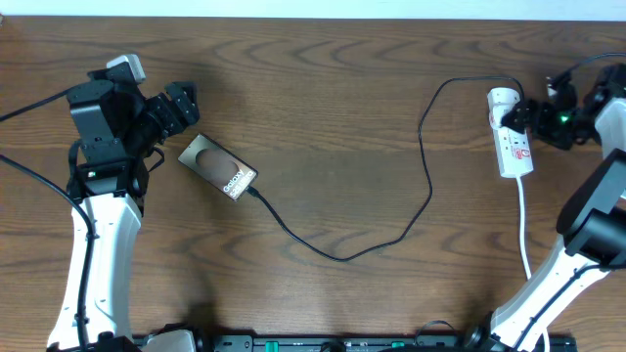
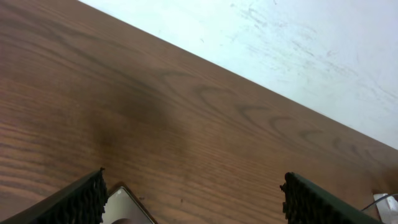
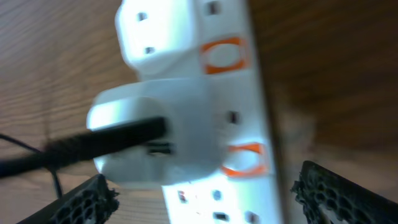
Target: Plug charger to phone and switch on socket
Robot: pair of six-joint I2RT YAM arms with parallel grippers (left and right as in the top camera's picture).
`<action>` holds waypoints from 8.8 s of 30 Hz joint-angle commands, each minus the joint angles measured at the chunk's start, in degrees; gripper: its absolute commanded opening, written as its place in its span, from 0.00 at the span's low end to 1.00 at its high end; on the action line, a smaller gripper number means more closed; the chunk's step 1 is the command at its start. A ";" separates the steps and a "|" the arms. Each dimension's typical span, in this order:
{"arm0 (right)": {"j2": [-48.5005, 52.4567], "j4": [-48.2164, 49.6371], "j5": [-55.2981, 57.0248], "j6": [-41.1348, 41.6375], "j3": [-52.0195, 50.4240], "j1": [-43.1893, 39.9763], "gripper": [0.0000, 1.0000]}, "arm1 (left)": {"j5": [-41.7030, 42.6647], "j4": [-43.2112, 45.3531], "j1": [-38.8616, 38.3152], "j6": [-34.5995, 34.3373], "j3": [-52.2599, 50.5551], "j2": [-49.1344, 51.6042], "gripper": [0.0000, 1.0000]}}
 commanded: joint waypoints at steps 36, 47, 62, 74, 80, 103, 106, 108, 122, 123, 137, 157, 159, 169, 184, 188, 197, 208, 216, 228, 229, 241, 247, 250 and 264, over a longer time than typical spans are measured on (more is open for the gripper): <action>-0.37 1.57 -1.68 7.08 0.28 10.69 0.99 | -0.96 -0.85 -0.13 0.79 -0.63 0.39 0.88; -0.37 1.51 3.26 8.39 0.28 10.49 0.99 | -0.96 -1.05 -0.13 0.79 -0.63 0.39 0.88; -0.37 -1.38 3.19 12.57 0.28 10.51 0.99 | -0.96 -1.70 -0.13 0.79 -0.63 0.42 0.88; -0.37 -0.90 4.74 12.61 0.24 10.38 0.99 | -0.96 -1.70 -0.13 0.79 -0.63 0.42 0.88; -0.37 -2.38 4.81 13.20 0.24 10.27 0.99 | -0.94 -1.70 -0.13 0.79 -0.63 0.42 0.88; -0.61 -3.19 7.41 16.41 1.27 10.01 0.99 | -0.96 -1.62 -0.13 0.79 -0.63 0.39 0.88; -1.64 -3.54 10.16 18.14 2.40 10.03 0.99 | -0.96 -1.38 -0.13 0.79 -0.63 0.39 0.88; -3.32 -3.85 12.66 19.02 2.73 10.01 0.99 | -0.96 -1.29 -0.13 0.79 -0.63 0.37 0.88; -32.52 -11.04 23.12 36.02 2.80 10.49 0.99 | -0.94 -2.67 -0.13 0.76 -0.63 0.37 0.88; -34.40 -11.02 23.17 35.98 2.80 10.51 0.99 | -0.94 -3.23 -0.13 0.76 -0.63 0.37 0.88; -46.31 -11.06 23.15 36.00 2.80 10.49 0.99 | -0.94 -4.96 -0.13 0.76 -0.63 0.37 0.88; -46.14 -11.74 23.17 35.98 2.78 10.49 0.99 | -3.98 -10.10 0.42 1.01 -1.18 -1.11 0.88; -46.14 -11.74 23.15 35.98 2.78 10.49 0.99 | -6.58 -9.31 -0.04 0.98 -3.21 -4.15 0.88; -46.14 -11.74 23.15 36.00 2.78 10.49 0.99 | -24.13 19.50 -9.44 9.68 -33.68 -33.94 0.88; -46.14 -11.74 23.15 35.98 2.78 10.49 0.99 | -18.93 17.94 -8.44 12.33 -56.87 -70.62 0.88; -46.14 -11.74 23.15 35.98 2.78 10.49 0.99 | -18.16 5.33 -8.09 11.58 -56.87 -75.91 0.88; -46.14 -11.74 23.15 36.00 2.78 10.49 0.99 | -18.23 2.23 -8.09 11.52 -56.87 -76.43 0.88; -46.14 -11.74 23.15 35.98 2.78 10.49 0.99 | -18.23 2.23 -8.09 11.52 -56.87 -76.43 0.88; -46.14 -11.74 23.15 35.98 2.78 10.49 0.99 | -18.23 2.23 -8.09 11.52 -56.87 -76.43 0.88; -46.14 -13.14 24.59 34.27 2.78 10.49 0.99 | -18.23 2.23 -8.09 11.52 -56.87 -76.43 0.88; -46.12 -13.92 24.68 34.34 2.75 10.47 0.99 | -18.23 2.23 -8.09 11.52 -56.87 -76.43 0.88; -55.34 10.47 34.82 32.17 -27.78 22.40 0.99 | -18.23 2.23 -8.09 11.52 -56.87 -76.43 0.88; -67.23 48.04 34.93 25.92 -58.10 26.91 0.99 | -18.23 2.23 -8.09 11.52 -56.87 -76.43 0.88; -74.10 61.57 33.97 25.07 -71.32 27.04 0.99 | -18.23 2.25 -8.09 11.52 -56.87 -76.43 0.88; -110.57 56.04 30.86 18.60 -98.90 26.80 0.99 | -18.23 2.23 -8.09 11.52 -56.87 -76.43 0.88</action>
